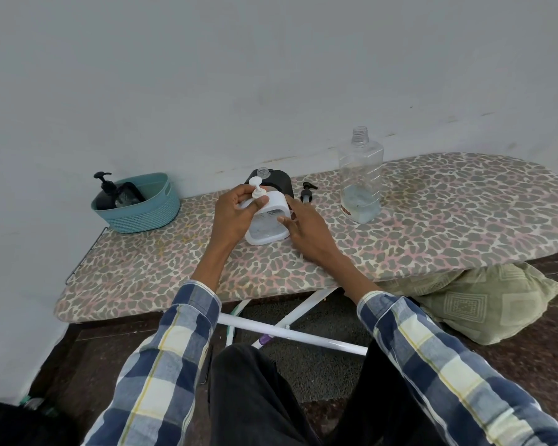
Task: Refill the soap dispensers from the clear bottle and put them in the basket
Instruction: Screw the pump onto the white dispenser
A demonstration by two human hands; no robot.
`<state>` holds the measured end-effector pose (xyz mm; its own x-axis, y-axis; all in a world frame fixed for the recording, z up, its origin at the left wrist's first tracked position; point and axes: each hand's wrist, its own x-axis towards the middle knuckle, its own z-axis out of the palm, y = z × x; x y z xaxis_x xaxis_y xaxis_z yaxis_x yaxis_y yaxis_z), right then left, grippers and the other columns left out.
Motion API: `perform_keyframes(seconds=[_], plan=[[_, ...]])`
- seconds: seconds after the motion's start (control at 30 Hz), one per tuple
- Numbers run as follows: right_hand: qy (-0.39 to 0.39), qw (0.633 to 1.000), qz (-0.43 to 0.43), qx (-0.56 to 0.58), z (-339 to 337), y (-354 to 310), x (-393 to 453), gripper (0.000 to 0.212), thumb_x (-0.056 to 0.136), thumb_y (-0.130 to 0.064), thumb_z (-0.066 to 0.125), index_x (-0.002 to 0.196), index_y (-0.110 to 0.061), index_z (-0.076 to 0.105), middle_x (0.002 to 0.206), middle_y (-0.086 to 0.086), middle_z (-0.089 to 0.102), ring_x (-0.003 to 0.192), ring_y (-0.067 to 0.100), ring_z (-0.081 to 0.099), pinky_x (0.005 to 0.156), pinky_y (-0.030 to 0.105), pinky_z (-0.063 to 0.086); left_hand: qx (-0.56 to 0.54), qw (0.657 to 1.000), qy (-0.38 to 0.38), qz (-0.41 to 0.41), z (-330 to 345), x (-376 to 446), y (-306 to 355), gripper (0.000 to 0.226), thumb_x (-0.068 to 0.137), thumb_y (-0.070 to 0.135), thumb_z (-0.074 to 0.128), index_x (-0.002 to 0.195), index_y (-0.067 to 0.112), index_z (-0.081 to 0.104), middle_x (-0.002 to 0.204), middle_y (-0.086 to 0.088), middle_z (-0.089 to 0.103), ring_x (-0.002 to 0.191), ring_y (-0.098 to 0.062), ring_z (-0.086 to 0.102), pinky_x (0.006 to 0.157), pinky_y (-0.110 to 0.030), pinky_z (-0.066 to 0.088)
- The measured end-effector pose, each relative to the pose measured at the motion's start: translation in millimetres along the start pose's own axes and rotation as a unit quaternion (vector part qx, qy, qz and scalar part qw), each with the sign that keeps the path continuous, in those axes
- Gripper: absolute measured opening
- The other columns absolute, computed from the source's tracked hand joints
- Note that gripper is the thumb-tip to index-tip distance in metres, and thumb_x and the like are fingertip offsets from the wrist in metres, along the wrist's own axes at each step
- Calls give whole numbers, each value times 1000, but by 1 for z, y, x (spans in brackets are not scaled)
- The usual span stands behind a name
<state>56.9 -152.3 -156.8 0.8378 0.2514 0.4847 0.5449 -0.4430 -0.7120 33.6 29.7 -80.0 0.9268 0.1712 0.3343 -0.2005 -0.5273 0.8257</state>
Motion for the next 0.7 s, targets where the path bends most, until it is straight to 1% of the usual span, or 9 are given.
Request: perform_keyframes(seconds=[0.13, 0.23, 0.33, 0.37, 0.43, 0.5, 0.53, 0.6, 0.7], plan=[[25, 999, 25, 24, -4, -4, 0, 39, 107, -41, 60, 140, -21, 64, 122, 2, 75, 96, 12, 65, 87, 36, 57, 13, 999, 47, 10, 4, -8, 3, 38, 87, 31, 90, 118, 12, 79, 112, 2, 80, 101, -8, 75, 88, -27, 60], [41, 998, 38, 24, -4, -3, -1, 37, 106, -40, 63, 136, -17, 65, 120, 4, 74, 94, 10, 64, 85, 32, 57, 35, 997, 63, 10, 5, -12, 6, 37, 85, 42, 91, 112, 18, 81, 106, 10, 79, 98, -8, 74, 87, -32, 61], [72, 996, 26, 36, -4, -3, -2, 33, 106, -40, 61, 133, -20, 61, 119, -1, 70, 99, 12, 65, 84, 32, 58, 69, 994, 77, 29, 11, -21, 10, 35, 85, 54, 86, 107, 30, 76, 101, 19, 75, 95, -5, 71, 84, -33, 59], [86, 995, 21, 49, -5, -4, -3, 31, 106, -39, 60, 131, -21, 61, 118, -3, 69, 99, 11, 65, 83, 31, 58, 71, 994, 70, 36, 13, -25, 12, 37, 86, 55, 85, 111, 32, 72, 105, 19, 73, 98, -3, 70, 84, -29, 57], [110, 988, 27, 101, -8, -7, -3, 29, 106, -38, 60, 130, -22, 63, 118, -6, 67, 100, 10, 65, 82, 26, 56, 45, 998, 27, 33, 18, -33, 12, 50, 86, 54, 86, 126, 33, 63, 119, 16, 70, 107, -1, 65, 85, -19, 52], [117, 980, 36, 157, -14, -11, -4, 31, 104, -39, 62, 130, -24, 67, 120, -7, 66, 106, 9, 64, 85, 21, 52, 17, 1000, 0, 2, 19, -42, 6, 64, 84, 49, 90, 136, 34, 57, 130, 13, 66, 113, -2, 62, 86, -17, 50], [109, 977, 33, 178, -17, -15, -4, 31, 103, -38, 64, 130, -25, 70, 120, -9, 65, 108, 6, 63, 87, 18, 51, 7, 1000, 0, -12, 19, -46, 2, 67, 83, 46, 92, 138, 32, 57, 131, 12, 65, 113, -3, 62, 87, -20, 52], [61, 978, 18, 198, -27, -27, 1, 30, 102, -31, 69, 130, -24, 72, 119, -13, 65, 108, -3, 61, 89, 9, 46, -13, 999, 17, -28, 21, -52, -9, 62, 84, 37, 93, 136, 25, 61, 124, 11, 69, 107, 0, 65, 88, -29, 58], [-28, 982, -7, 185, -35, -44, 20, 28, 101, -24, 74, 127, -15, 75, 118, -9, 71, 106, -11, 62, 89, 4, 42, -37, 998, 47, -36, 24, -58, -17, 51, 86, 29, 91, 130, 23, 67, 116, 9, 75, 100, -2, 71, 88, -36, 62]])
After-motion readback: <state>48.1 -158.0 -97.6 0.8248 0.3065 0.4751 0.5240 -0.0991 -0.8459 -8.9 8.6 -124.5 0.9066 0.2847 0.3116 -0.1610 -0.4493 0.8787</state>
